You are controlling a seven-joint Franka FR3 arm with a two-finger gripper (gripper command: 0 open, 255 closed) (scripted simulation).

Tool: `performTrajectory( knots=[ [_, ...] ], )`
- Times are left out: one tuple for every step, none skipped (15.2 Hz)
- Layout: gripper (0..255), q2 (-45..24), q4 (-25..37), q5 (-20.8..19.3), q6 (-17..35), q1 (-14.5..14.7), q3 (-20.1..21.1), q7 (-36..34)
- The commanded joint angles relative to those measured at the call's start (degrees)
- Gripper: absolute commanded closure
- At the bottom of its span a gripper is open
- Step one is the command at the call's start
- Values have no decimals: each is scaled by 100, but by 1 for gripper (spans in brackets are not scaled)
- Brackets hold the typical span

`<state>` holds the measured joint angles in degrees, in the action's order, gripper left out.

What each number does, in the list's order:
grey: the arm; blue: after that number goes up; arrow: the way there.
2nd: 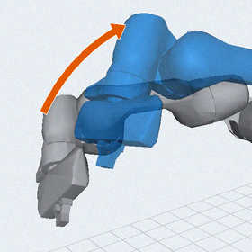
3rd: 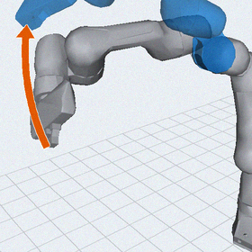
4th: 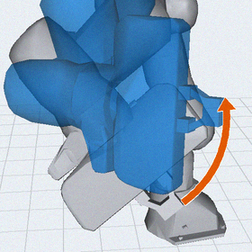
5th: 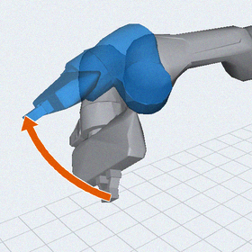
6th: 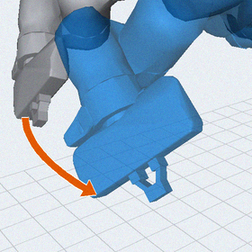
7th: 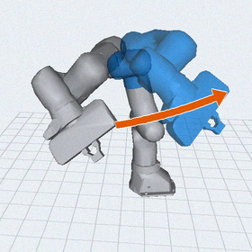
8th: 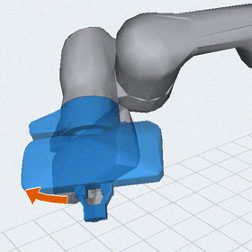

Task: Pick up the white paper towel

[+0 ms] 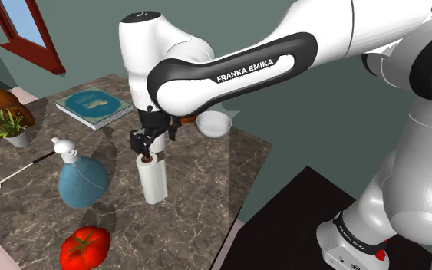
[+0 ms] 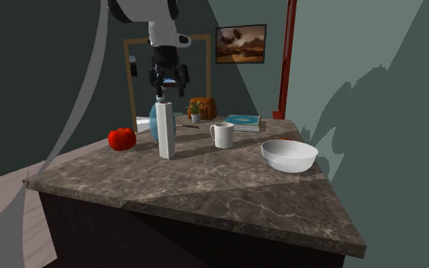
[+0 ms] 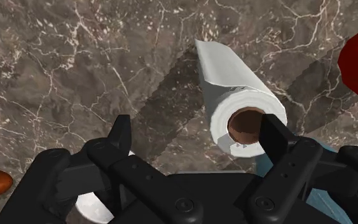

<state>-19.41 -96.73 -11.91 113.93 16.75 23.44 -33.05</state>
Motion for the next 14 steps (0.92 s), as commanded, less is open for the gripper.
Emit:
performTrajectory(
  knots=[
    [0,-422,482,-171,-81,186,-8,-152],
    [0,-654,774,-256,-150,295,-20,-220],
    [0,-891,1081,-337,-228,410,-36,-279],
    [0,-906,1102,-339,-233,421,-42,-281],
    [0,-927,1056,-350,-168,422,-50,-292],
    [0,-949,1011,-363,-103,423,-57,-303],
    [0,-971,966,-376,-39,423,-64,-315],
    [0,-997,927,-389,24,424,-71,-327],
    [0,-1023,888,-403,86,425,-79,-339],
    [0,-1049,850,-418,149,427,-87,-351],
    [0,-1093,793,-441,245,430,-99,-370],
    [0,-1092,792,-441,246,430,-99,-370],
    [0,-1093,793,-441,246,430,-99,-370],
    [255,-1103,803,-444,246,432,-101,-370]
  ],
)
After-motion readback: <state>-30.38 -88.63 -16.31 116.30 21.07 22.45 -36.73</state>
